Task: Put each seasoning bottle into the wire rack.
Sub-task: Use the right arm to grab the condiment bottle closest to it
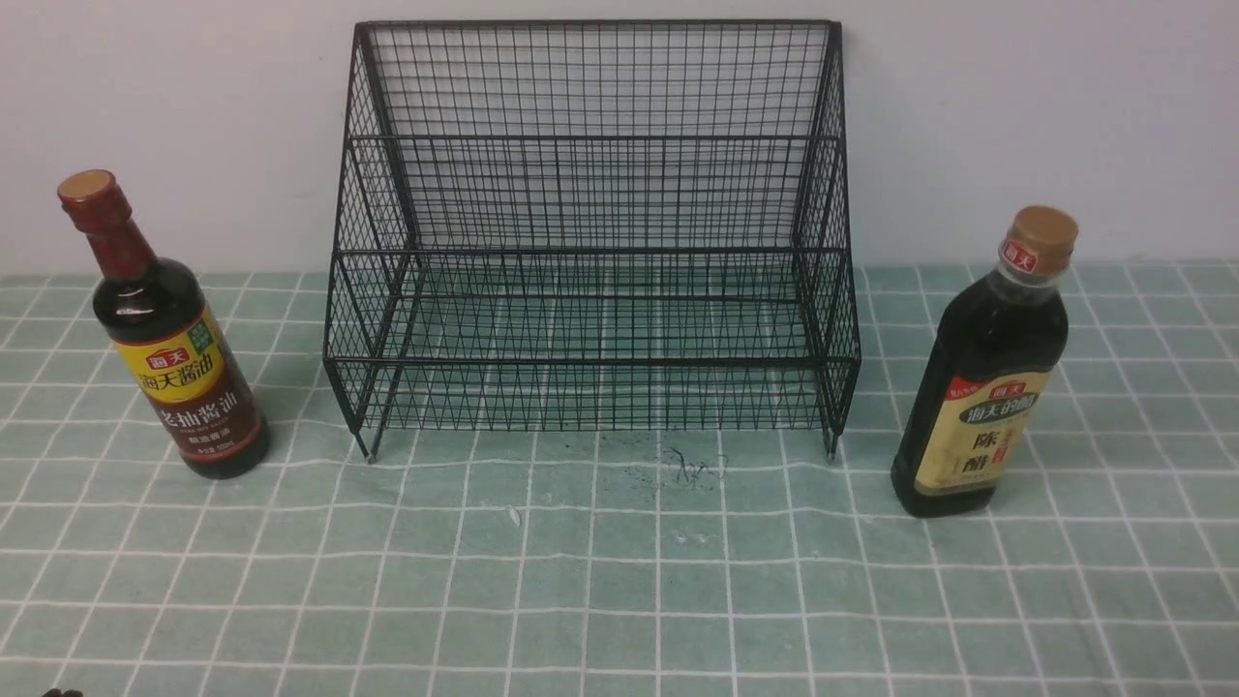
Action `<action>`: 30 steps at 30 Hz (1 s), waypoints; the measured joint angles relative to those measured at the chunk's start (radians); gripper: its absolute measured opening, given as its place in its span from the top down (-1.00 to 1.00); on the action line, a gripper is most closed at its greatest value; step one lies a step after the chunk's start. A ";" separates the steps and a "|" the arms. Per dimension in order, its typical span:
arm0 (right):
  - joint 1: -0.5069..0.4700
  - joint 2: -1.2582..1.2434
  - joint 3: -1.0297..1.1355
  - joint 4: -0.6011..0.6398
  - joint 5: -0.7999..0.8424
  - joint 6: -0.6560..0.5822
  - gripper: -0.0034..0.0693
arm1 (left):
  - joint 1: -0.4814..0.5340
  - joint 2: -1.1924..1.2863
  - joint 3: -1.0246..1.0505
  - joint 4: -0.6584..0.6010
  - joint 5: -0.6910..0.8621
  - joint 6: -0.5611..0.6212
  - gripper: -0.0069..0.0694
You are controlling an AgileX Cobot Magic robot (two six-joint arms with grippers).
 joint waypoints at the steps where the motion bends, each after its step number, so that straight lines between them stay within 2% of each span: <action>1: 0.000 0.000 0.000 0.000 0.000 0.000 0.94 | 0.000 0.000 0.000 0.000 0.000 0.000 0.83; 14: 0.000 0.000 0.002 0.002 -0.018 -0.001 0.94 | 0.000 0.000 0.000 0.000 0.000 0.000 0.83; 22: 0.000 0.000 0.009 0.275 -0.315 0.223 0.94 | 0.000 0.000 0.000 0.000 0.000 0.000 0.83; 30: -0.001 0.000 0.009 0.317 -0.399 0.219 0.94 | 0.000 0.000 0.000 0.000 0.000 0.000 0.83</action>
